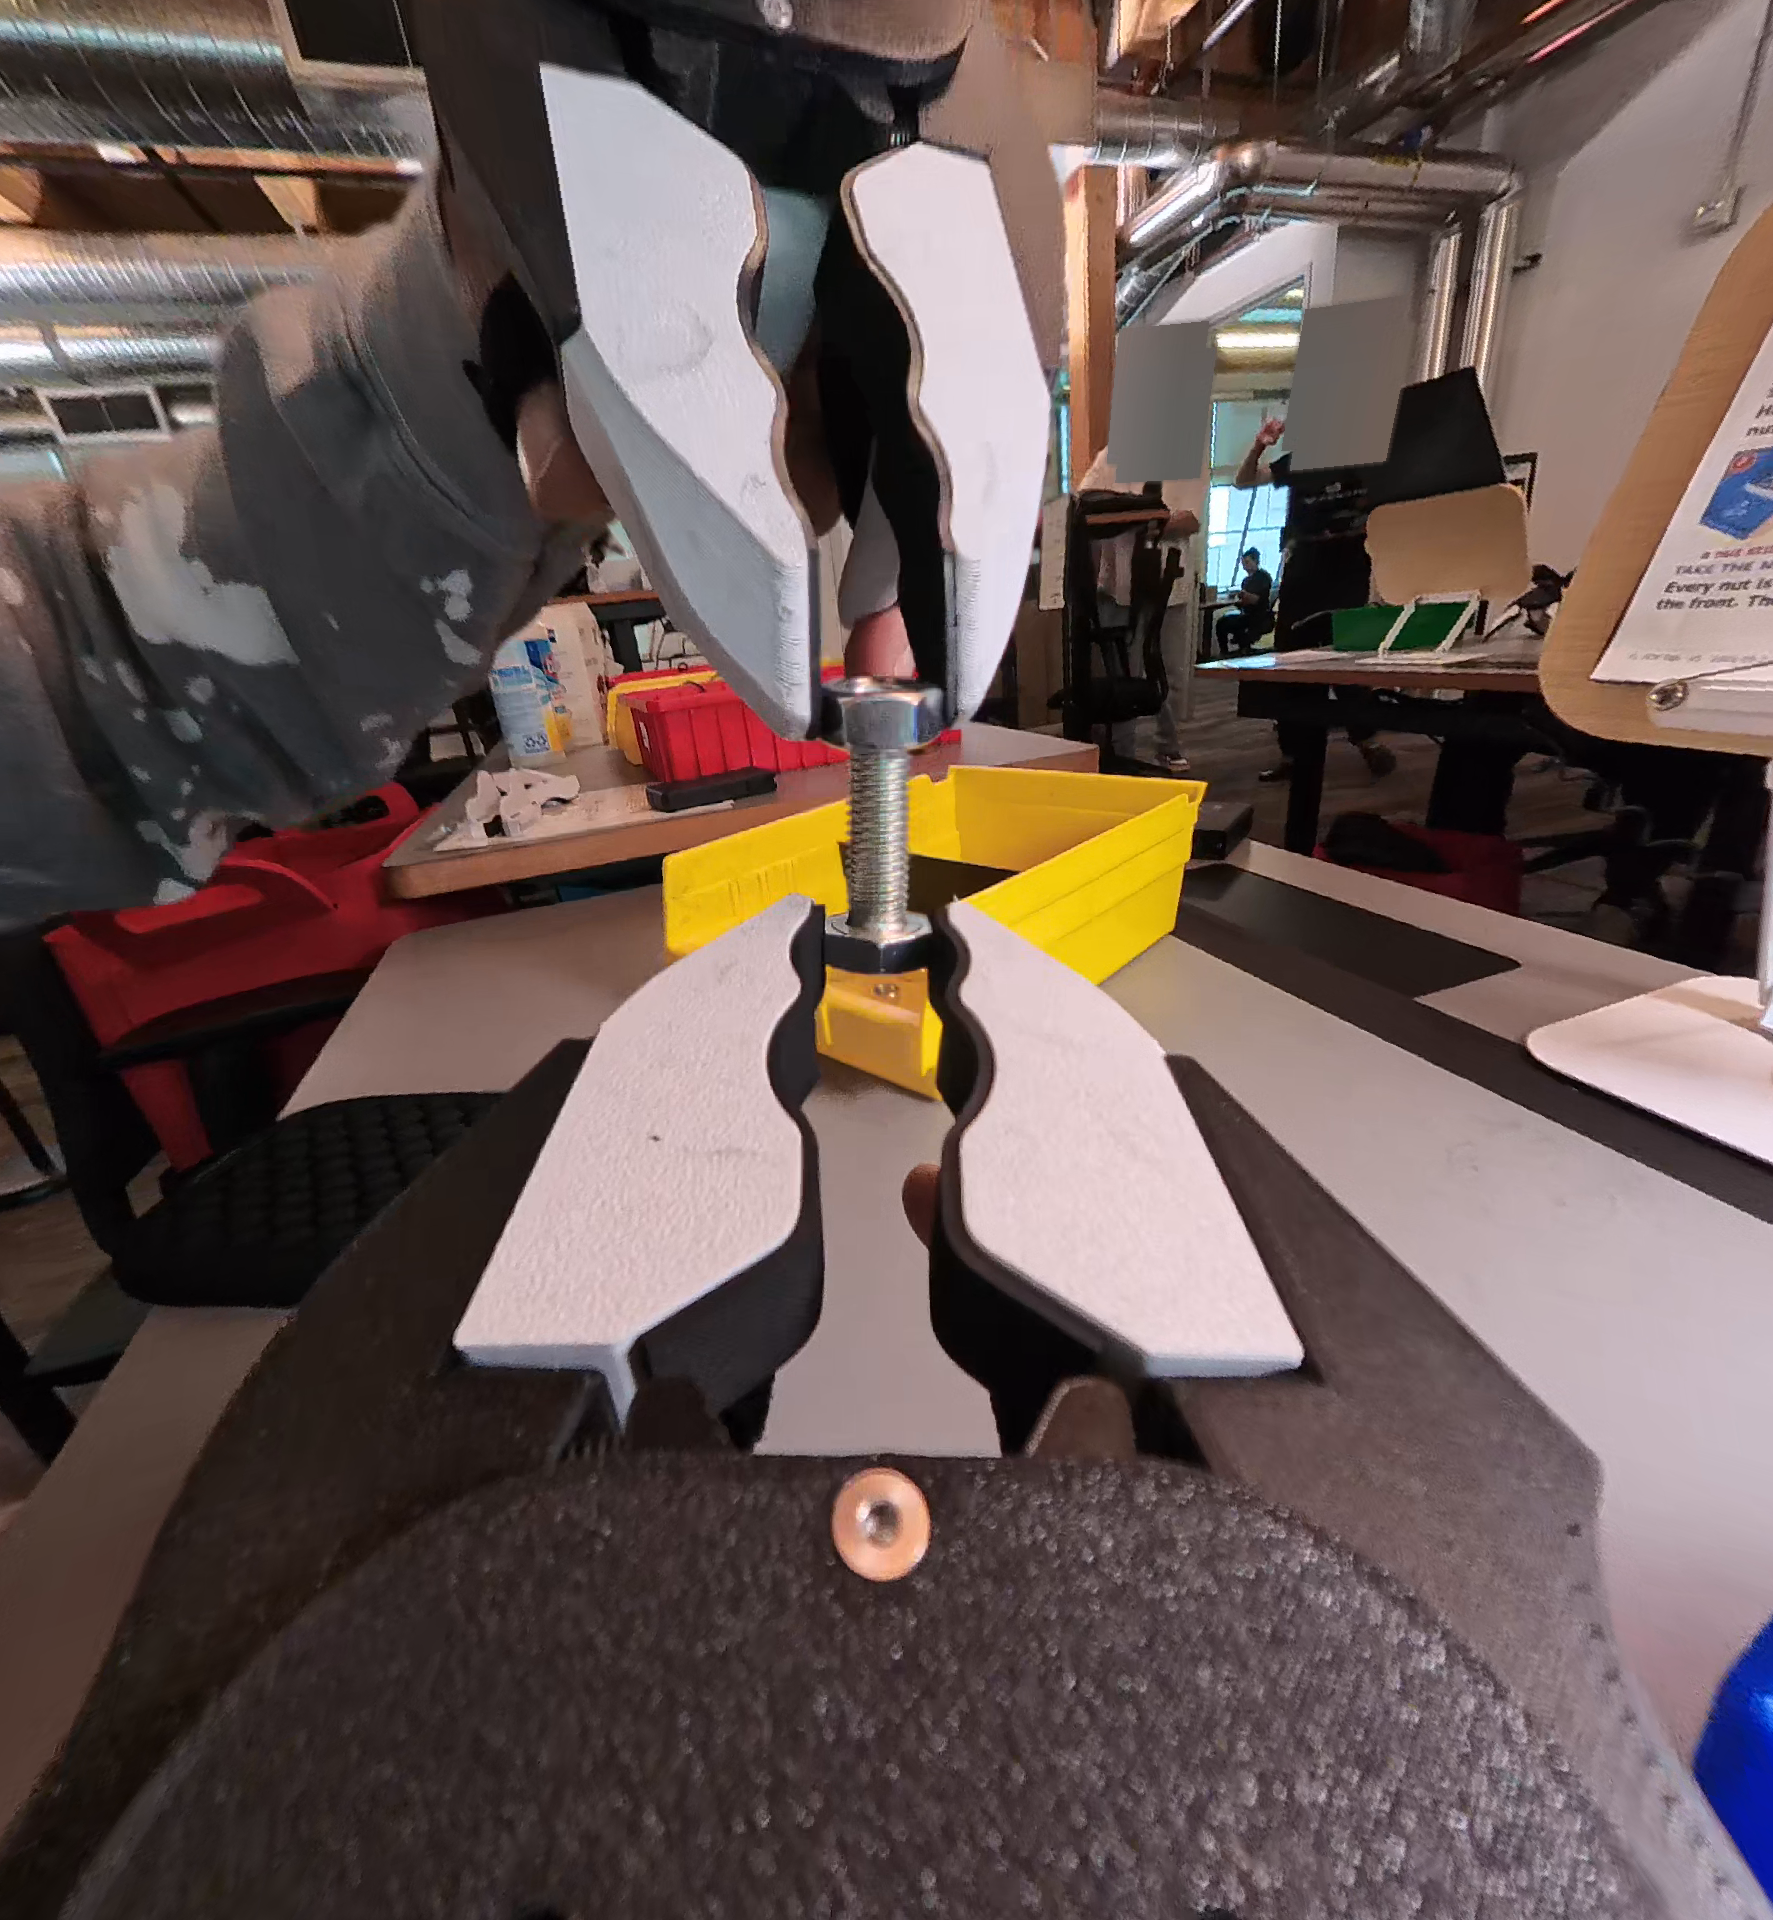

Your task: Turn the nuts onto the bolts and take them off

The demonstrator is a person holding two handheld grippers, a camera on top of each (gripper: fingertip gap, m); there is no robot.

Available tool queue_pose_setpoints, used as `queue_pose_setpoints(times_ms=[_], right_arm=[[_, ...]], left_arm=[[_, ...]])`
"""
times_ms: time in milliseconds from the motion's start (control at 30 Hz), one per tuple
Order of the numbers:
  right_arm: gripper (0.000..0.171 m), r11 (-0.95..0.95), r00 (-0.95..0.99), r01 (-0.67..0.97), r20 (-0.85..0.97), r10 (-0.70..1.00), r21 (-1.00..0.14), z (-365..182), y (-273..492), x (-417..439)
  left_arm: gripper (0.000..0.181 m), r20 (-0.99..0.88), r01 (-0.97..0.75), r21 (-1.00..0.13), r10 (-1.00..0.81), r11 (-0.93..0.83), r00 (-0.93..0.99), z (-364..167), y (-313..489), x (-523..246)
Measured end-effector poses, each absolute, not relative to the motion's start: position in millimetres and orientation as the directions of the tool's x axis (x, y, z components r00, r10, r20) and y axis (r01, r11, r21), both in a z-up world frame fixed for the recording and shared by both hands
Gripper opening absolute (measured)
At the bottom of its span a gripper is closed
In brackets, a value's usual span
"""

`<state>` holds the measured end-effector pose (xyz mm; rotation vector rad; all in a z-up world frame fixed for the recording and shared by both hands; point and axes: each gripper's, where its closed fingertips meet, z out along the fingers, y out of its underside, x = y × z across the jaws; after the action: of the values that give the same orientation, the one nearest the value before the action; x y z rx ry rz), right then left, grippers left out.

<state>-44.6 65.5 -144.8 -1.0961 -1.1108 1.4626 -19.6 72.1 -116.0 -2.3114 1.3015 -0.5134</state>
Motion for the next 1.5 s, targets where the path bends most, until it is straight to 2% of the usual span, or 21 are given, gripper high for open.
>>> queue_pose_setpoints(times_ms=[167, 533, 667, 933, 1200, 1367, 1500], right_arm=[[0.019, -0.118, -0.136, -0.195, -0.093, 0.986, -0.974, -136, 64, -41], [0.018, -0.087, -0.129, -0.192, -0.063, 0.990, -0.978, -134, 61, -42], [0.018, -0.089, -0.124, -0.202, -0.065, 0.990, -0.975, -132, 64, -40], [0.019, -0.090, -0.113, -0.219, -0.066, 0.991, -0.972, -127, 67, -37], [0.018, -0.100, -0.152, -0.267, -0.061, 0.986, -0.959, -118, 61, -33], [0.019, -0.095, -0.133, -0.257, -0.062, 0.989, -0.962, -119, 65, -35], [0.019, -0.089, -0.128, -0.258, -0.058, 0.990, -0.962, -119, 65, -36]], left_arm=[[0.019, 0.113, -0.658, -0.614, -0.874, -0.436, 0.473, -108, 71, -16], [0.019, 0.102, -0.659, -0.635, -0.889, -0.404, 0.447, -106, 67, -17], [0.026, 0.079, -0.645, -0.667, -0.897, -0.372, 0.435, -102, 69, -17], [0.028, 0.069, -0.548, -0.768, -0.894, -0.331, 0.443, -96, 71, -17], [0.017, 0.022, -0.477, -0.820, -0.850, -0.317, 0.527, -93, 82, -34], [0.027, 0.097, -0.389, -0.868, -0.873, -0.309, 0.478, -89, 74, -25], [0.028, 0.082, -0.366, -0.887, -0.876, -0.282, 0.475, -94, 74, -17]])
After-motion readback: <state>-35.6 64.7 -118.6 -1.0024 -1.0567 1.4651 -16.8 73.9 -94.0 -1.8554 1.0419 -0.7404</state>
